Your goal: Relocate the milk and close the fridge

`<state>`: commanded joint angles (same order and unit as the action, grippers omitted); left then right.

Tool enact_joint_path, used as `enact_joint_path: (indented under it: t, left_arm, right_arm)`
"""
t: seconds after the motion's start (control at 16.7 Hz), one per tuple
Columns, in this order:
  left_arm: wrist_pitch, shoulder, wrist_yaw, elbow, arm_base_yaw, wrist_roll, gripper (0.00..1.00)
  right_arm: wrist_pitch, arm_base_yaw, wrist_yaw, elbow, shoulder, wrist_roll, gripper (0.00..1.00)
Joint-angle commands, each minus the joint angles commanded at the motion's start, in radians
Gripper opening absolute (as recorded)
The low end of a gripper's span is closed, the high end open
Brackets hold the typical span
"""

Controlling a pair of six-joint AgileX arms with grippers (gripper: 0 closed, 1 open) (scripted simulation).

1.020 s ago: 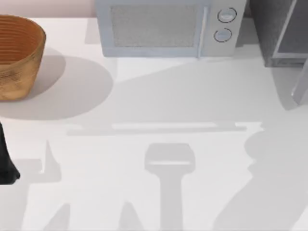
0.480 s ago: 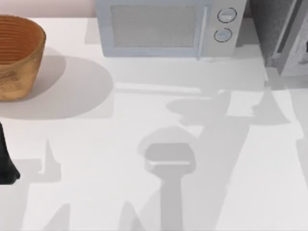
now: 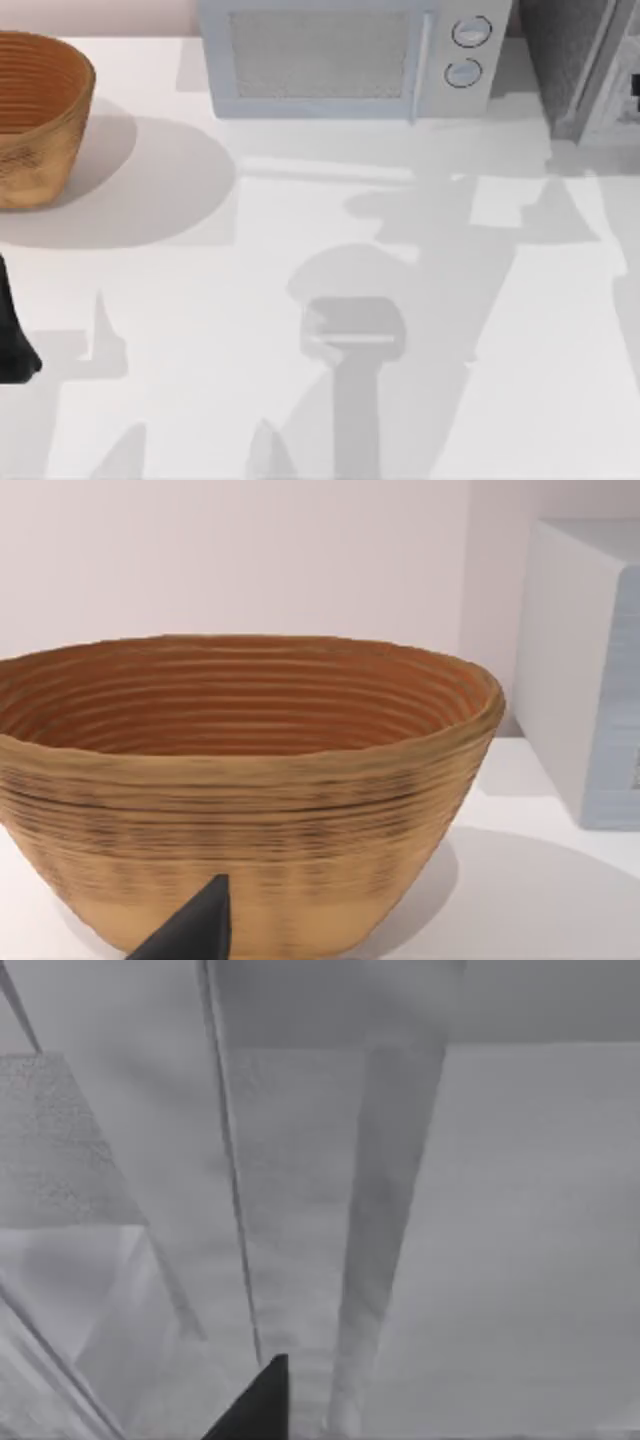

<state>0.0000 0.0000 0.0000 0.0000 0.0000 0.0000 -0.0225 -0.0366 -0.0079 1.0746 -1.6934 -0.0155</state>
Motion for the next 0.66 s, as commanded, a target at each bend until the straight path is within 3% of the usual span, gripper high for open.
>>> enact_joint_path:
  t: [0.42,0.66]
  left_arm:
    - [0.0,0.0,0.0,0.0,0.0,0.0,1.0]
    - [0.0,0.0,0.0,0.0,0.0,0.0,1.0]
  right_arm:
    - [0.063,0.002,0.003,0.317,-0.245,0.002,1.0]
    - [0.077,0.002,0.003,0.382,-0.294,0.003,1.0]
